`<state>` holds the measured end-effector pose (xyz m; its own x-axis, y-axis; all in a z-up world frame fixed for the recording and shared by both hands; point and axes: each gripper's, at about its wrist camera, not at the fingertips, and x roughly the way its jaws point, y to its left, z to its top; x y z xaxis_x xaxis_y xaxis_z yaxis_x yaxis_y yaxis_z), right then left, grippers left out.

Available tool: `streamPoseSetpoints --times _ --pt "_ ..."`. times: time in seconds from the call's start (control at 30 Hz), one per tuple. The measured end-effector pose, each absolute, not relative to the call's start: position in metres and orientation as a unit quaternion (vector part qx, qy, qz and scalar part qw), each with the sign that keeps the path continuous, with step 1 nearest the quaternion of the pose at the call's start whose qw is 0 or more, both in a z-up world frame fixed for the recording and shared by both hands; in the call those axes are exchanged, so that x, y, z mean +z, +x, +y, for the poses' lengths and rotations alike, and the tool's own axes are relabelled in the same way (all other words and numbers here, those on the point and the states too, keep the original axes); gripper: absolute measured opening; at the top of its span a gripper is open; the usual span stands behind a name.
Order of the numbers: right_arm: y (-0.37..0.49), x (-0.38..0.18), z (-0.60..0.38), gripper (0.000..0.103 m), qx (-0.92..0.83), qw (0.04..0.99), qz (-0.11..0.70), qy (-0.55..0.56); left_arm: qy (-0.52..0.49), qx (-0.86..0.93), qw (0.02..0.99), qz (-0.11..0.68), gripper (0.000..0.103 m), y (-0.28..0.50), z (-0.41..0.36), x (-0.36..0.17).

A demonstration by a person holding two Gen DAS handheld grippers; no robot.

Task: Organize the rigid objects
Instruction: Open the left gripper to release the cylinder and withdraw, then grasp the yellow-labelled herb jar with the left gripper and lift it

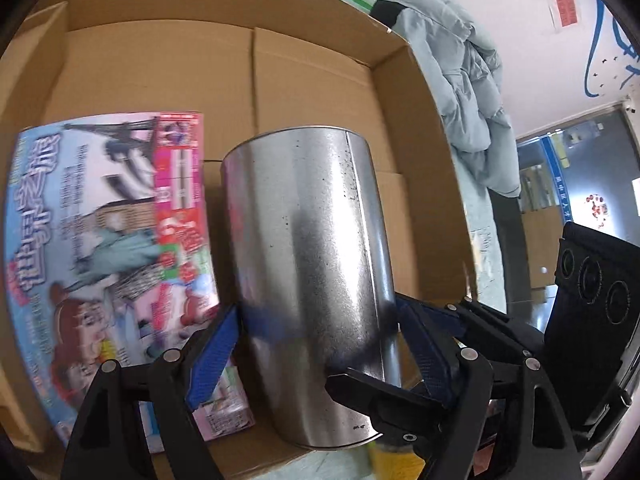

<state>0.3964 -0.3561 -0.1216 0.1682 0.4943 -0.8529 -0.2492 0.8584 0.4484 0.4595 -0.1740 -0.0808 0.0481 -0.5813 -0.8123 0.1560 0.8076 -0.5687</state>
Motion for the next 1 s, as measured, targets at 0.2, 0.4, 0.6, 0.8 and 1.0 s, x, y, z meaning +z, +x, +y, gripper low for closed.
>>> streamPoseSetpoints --times 0.2,0.4,0.6,0.8,1.0 --pt "0.393 -0.121 -0.351 0.073 0.237 0.753 0.603 0.113 -0.156 -0.262 0.714 0.63 0.077 0.448 -0.159 -0.074" --pt "0.357 -0.057 -0.386 0.079 0.221 0.8 0.554 0.066 -0.102 -0.272 0.781 0.553 0.078 0.407 -0.137 0.013" --pt "0.316 0.071 -0.455 0.08 0.159 0.834 0.523 -0.071 -0.051 -0.239 0.832 0.498 0.082 0.376 -0.116 0.126" --pt "0.276 0.148 -0.49 0.092 0.157 0.865 0.452 -0.154 -0.023 -0.203 0.876 0.437 0.094 0.337 -0.108 0.181" --pt "0.23 0.058 -0.495 0.095 0.213 0.89 0.4 -0.048 -0.04 -0.195 0.883 0.426 0.094 0.29 -0.115 0.119"
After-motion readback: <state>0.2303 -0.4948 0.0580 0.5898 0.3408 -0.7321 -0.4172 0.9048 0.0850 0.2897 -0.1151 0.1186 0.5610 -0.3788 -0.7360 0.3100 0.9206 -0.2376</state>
